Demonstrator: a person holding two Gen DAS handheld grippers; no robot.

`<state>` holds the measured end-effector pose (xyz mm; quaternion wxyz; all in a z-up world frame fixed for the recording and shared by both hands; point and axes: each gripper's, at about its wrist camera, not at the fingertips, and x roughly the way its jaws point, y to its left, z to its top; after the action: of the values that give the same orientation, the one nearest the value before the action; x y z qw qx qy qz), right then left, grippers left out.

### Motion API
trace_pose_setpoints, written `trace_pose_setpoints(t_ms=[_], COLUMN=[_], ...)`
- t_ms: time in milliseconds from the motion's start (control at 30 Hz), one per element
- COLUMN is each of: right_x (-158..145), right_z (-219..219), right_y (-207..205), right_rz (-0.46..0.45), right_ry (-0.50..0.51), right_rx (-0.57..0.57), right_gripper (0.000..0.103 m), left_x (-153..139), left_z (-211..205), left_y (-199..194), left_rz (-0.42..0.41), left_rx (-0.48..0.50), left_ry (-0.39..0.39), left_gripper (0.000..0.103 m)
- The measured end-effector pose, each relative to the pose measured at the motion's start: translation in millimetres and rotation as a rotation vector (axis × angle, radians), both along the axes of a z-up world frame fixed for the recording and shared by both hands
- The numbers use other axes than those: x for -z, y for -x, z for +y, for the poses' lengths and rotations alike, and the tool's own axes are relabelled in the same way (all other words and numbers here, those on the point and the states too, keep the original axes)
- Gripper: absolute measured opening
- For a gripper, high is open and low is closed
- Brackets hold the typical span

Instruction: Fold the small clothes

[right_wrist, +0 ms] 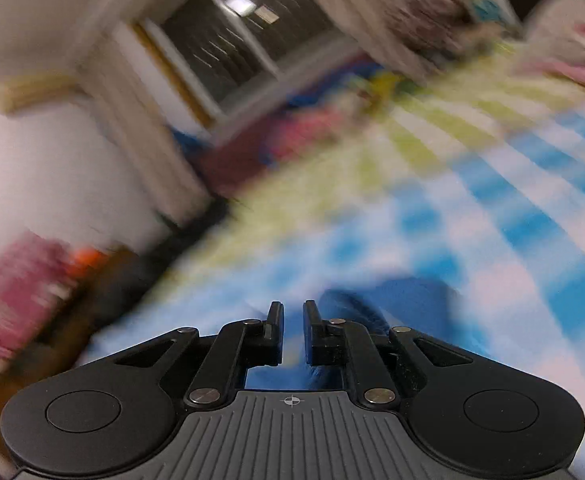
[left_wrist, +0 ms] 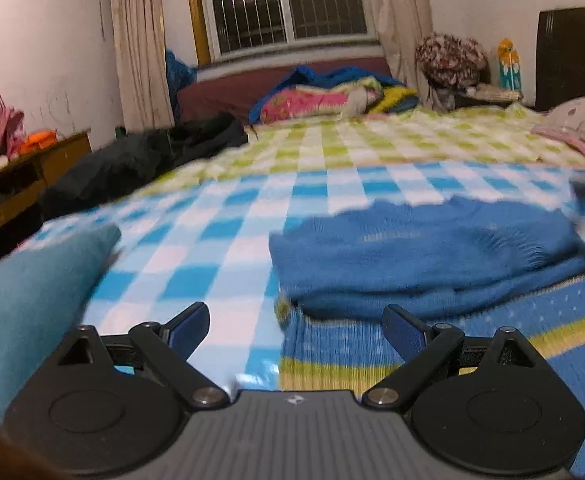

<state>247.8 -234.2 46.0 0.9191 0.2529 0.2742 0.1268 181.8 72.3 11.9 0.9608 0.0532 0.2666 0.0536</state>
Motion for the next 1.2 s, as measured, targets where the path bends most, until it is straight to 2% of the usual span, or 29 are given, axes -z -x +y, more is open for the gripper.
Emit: trace_pose_setpoints(t_ms=[33,67,133,200,300,500,700,933,1033,1200], right_x=[19,32,48,47,44,40,40,31,31,29], right_z=[-6,-13,-29,-36,-36,-49,-51,-43,-36,-31], right_y=[-6,-7,0,5,8,9,3,-2,-8,-10], right_rz=[0.107,0.168,0.188,0.176,0.17,0.165,0.192,0.197,0.229,0.241], right_ry=[0.003,-0.036,-0.184,-0.235,-0.229,-0.269,-0.291,-0.235,-0.189,-0.178], right_rx=[0.029,0.038,0.052,0.069,0.067,0.116,0.119,0.119,0.115,0.123], right_gripper=[0.015,0.014,0.014,0.015,0.016,0.033,0.033,0.033,0.033,0.033], left_x=[4,8,12,13,8,1,2,5,7,11], left_z=[0,-1,-3,-5,-11,-23,-24,-20,-18,-14], left_y=[0,2,5,7,5,5,9,11,11,11], left_rz=[0.019,0.033,0.042,0.047,0.036,0.019,0.012,0.008,0.013,0.017], left_rx=[0.001,0.005,0.014,0.022,0.034,0.068,0.069,0.059,0.058,0.058], left_ry=[0.002,0.0,-0.017,-0.032,-0.035,-0.038,-0.026,0.005,0.022,0.04], left_gripper=[0.099,0.099,0.099,0.099,0.099,0.099,0.099,0.099,0.099,0.099])
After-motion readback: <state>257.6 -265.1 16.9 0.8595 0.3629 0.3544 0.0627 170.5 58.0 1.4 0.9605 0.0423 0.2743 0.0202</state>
